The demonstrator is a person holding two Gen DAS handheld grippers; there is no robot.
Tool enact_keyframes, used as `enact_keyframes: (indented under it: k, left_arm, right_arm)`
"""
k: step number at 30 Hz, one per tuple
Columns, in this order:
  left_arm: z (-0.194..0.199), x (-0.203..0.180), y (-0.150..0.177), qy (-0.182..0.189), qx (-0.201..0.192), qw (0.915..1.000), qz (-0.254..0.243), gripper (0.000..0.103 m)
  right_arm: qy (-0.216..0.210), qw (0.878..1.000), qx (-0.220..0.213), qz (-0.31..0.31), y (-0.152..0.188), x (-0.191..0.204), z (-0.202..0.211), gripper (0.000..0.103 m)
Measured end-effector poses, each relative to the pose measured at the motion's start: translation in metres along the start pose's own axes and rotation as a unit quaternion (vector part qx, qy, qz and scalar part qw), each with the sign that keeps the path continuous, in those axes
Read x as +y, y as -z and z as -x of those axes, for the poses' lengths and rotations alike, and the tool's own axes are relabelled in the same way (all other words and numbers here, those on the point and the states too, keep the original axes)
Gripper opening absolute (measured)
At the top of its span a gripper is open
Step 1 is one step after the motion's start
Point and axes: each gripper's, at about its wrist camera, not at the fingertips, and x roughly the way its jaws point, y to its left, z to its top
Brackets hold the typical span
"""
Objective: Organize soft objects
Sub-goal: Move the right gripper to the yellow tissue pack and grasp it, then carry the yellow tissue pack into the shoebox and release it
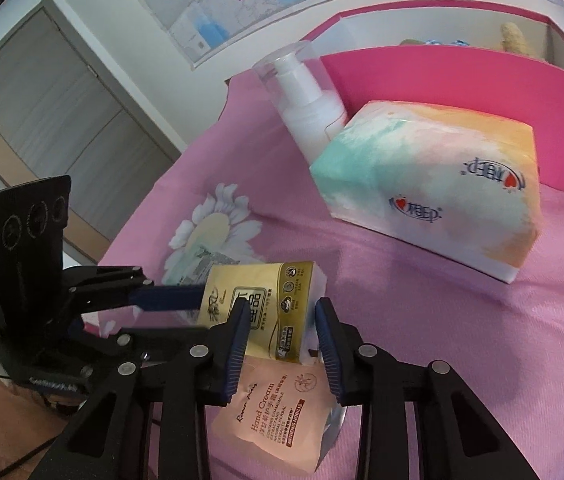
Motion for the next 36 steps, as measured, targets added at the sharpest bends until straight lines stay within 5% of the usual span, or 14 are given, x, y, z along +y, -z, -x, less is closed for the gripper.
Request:
enact_keyframes:
  k: [20, 36]
  left_arm:
    - [-0.02, 0.011, -0.011, 0.01, 0.012, 0.9999, -0.001, 0.04]
    - [0.052, -0.026, -0.053, 0.02, -0.094, 0.9929, -0.069, 0.04]
  right_arm:
    - [0.0, 0.999, -0.017, -0.043, -0.003, -0.016, -0.004, 0.035]
    - [0.011, 0.996, -0.092, 0.009, -0.034, 0.012, 0.063, 0.035]
